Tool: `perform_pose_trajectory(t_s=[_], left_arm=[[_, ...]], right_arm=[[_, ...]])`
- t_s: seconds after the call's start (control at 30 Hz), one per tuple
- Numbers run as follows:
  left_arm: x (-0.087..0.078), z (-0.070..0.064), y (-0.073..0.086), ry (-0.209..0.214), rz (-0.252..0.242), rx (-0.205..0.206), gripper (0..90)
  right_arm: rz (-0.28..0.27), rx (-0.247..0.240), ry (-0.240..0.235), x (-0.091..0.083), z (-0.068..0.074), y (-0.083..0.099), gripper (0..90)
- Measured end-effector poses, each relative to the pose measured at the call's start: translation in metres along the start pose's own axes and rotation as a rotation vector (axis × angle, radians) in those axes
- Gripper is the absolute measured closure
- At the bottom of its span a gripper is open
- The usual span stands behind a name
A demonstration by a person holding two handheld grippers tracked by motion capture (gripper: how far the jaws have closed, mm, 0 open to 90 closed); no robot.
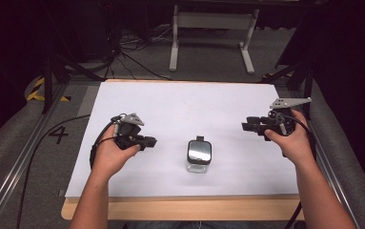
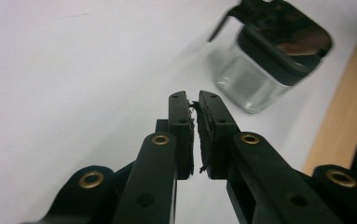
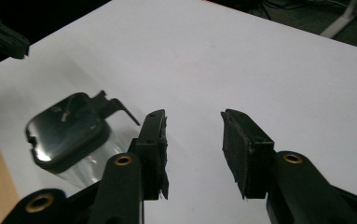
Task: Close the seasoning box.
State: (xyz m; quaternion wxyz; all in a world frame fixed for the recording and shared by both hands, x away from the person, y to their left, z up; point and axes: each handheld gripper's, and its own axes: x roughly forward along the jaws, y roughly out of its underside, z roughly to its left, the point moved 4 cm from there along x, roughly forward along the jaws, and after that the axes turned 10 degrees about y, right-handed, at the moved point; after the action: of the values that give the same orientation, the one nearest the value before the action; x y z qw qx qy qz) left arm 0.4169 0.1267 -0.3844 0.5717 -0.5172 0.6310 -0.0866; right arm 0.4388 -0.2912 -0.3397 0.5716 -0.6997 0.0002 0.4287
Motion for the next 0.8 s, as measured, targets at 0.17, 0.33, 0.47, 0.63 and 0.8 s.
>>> perform_pose_trajectory(t_s=[0.17,0.33,0.47,0.63,0.8], left_arm=[[-0.006,0.018,0.008,-0.028,-0.039,-0.057,82.4],[-0.008,0.038,0.017,-0.075,-0.088,-0.103,83.4],[-0.008,0.055,0.027,-0.094,-0.11,-0.155,82.9],[-0.005,0.068,0.036,-0.128,-0.117,-0.185,81.5],[-0.001,0.081,0.046,-0.164,-0.115,-0.196,79.0]], right_arm=[[0.023,0.042,0.056,0.005,-0.026,0.019,56.3],[0.069,0.092,0.115,0.016,-0.047,0.04,54.4],[0.075,0.115,0.147,0.023,-0.063,0.054,51.9],[0.083,0.14,0.168,0.032,-0.076,0.068,51.0],[0.085,0.167,0.188,0.041,-0.087,0.086,51.3]])
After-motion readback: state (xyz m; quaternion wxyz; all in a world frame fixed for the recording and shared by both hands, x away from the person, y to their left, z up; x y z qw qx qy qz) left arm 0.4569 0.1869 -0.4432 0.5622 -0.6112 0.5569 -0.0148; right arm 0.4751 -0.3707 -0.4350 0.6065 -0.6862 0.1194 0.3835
